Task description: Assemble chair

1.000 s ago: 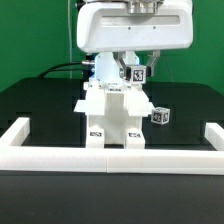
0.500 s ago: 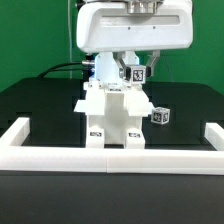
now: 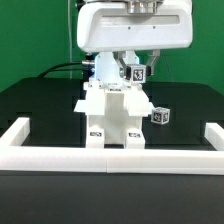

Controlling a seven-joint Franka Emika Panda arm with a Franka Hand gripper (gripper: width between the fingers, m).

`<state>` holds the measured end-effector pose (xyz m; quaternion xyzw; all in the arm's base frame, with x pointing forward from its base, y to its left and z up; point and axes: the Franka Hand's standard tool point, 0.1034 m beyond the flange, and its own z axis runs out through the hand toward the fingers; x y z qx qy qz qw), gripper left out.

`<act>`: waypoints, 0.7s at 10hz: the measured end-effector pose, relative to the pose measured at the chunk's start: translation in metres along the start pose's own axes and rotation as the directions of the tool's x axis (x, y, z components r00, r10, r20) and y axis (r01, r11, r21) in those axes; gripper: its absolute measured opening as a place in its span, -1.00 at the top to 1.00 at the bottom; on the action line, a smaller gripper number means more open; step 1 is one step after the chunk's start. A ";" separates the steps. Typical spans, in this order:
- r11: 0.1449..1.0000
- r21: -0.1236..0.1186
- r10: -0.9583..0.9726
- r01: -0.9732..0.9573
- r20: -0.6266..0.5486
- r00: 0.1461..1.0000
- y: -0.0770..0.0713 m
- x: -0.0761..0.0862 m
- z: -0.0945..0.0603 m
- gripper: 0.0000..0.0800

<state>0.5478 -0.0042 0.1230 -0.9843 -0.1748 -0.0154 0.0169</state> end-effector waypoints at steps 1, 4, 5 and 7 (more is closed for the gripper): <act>1.000 0.000 0.000 0.000 0.001 1.000 0.000 0.000 0.000 0.28; 1.000 0.000 -0.002 0.002 0.010 1.000 0.000 -0.001 0.007 0.28; 1.000 0.000 -0.002 0.002 0.010 1.000 0.000 -0.001 0.008 0.28; 1.000 0.000 -0.003 0.003 0.010 1.000 0.000 0.000 0.008 0.28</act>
Offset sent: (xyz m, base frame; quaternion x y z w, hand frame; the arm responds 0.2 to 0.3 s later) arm 0.0057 0.0029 -0.0085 -0.0005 0.0081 -0.0047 1.0000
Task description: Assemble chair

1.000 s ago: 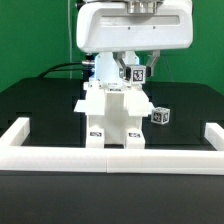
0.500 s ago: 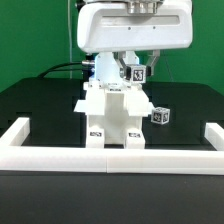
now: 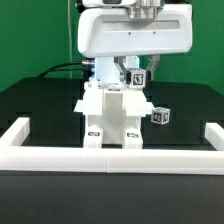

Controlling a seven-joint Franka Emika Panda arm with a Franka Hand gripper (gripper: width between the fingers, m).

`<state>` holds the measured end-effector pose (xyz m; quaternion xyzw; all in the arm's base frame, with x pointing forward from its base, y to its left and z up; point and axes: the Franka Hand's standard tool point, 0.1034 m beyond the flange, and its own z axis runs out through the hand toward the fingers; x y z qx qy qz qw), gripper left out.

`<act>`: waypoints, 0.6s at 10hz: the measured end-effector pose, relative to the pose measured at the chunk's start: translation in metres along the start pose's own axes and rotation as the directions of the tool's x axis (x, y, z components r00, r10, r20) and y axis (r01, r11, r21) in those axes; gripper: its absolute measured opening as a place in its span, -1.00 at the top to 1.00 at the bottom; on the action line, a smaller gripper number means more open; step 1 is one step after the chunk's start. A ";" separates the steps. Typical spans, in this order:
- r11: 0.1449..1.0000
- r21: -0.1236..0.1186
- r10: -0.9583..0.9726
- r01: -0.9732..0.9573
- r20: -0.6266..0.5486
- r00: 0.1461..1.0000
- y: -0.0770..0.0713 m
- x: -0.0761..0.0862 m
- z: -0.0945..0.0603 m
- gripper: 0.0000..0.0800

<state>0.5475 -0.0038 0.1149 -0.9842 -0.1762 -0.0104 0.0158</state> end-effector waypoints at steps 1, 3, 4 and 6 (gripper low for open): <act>1.000 0.000 -0.001 0.001 -0.001 1.000 0.001 0.000 0.000 0.28; 1.000 -0.002 -0.002 0.002 -0.003 1.000 0.002 0.000 0.000 0.28; 1.000 -0.002 -0.002 0.002 -0.003 1.000 0.002 0.000 0.000 0.28; 1.000 -0.002 -0.002 0.002 -0.003 1.000 0.002 0.000 0.000 0.28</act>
Offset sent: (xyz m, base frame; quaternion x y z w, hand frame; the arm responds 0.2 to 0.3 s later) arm 0.0000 0.0000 0.0000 0.0000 0.0000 0.0000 1.0000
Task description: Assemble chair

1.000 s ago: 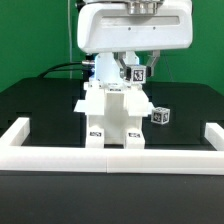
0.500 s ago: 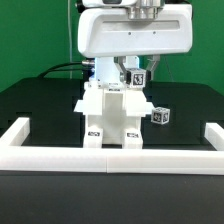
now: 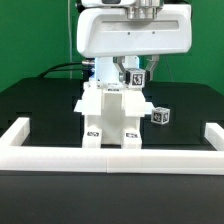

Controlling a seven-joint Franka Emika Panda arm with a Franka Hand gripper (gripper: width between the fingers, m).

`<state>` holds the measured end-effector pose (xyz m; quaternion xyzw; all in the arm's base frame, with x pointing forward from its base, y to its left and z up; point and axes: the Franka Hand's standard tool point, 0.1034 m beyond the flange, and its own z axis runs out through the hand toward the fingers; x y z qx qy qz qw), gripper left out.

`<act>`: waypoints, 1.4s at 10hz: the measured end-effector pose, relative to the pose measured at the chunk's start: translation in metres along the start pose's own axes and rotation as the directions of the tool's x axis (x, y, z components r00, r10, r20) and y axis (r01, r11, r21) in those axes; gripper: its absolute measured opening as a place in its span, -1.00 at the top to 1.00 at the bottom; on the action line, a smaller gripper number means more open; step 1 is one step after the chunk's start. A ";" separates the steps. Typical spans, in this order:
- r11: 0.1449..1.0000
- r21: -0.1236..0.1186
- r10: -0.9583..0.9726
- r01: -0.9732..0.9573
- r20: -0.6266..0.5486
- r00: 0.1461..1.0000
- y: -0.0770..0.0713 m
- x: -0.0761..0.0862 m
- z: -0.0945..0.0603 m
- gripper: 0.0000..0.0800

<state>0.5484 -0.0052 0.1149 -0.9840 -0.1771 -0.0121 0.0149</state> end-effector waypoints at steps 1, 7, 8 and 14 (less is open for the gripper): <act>1.000 0.000 0.000 0.000 0.000 1.000 0.000 0.000 0.000 0.28; 0.984 0.001 0.178 -0.178 0.000 0.984 0.000 0.000 0.000 0.28; 0.962 0.003 0.274 -0.274 -0.001 0.962 0.000 0.000 0.000 0.28; 0.682 0.023 0.732 -0.731 -0.017 0.682 0.002 0.001 0.001 0.28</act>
Offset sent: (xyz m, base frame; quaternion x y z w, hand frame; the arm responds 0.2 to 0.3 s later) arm 0.0000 0.0000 0.0000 0.0000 0.0000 0.0000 1.0000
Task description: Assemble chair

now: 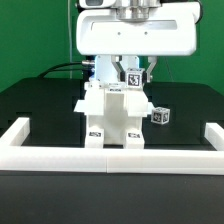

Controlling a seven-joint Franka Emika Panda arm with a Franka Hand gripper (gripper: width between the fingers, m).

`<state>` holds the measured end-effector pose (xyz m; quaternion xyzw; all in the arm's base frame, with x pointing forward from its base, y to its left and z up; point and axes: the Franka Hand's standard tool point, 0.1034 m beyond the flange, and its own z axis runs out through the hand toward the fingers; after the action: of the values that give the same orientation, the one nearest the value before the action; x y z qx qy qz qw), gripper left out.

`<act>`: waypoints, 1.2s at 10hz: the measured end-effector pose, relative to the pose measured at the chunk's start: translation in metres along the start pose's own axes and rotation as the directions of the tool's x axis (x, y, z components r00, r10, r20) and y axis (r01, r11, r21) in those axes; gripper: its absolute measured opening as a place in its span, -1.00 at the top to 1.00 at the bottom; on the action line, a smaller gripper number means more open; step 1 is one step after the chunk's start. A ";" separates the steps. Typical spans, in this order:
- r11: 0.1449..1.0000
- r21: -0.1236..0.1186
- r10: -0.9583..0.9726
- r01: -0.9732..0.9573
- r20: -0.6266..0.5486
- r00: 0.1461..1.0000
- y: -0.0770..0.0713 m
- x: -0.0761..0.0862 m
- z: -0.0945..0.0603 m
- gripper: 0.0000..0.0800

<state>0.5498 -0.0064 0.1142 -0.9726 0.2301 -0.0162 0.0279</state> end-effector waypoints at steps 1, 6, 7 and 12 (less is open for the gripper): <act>0.997 0.000 0.079 -0.079 -0.001 0.997 0.000 0.000 0.000 0.28; 0.925 0.011 0.380 -0.380 0.002 0.925 -0.002 0.000 0.001 0.27; 0.930 0.010 0.367 -0.367 0.003 0.930 -0.002 0.000 0.001 0.27; 0.999 0.008 0.042 -0.042 0.001 0.999 -0.006 -0.003 0.002 -0.60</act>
Offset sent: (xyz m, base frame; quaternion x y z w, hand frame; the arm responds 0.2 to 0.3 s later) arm -0.0028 -0.0028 -0.0081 -0.0085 -0.0036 0.2249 0.9743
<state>0.5499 0.0001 0.1128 -0.9675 0.2503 -0.0163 0.0323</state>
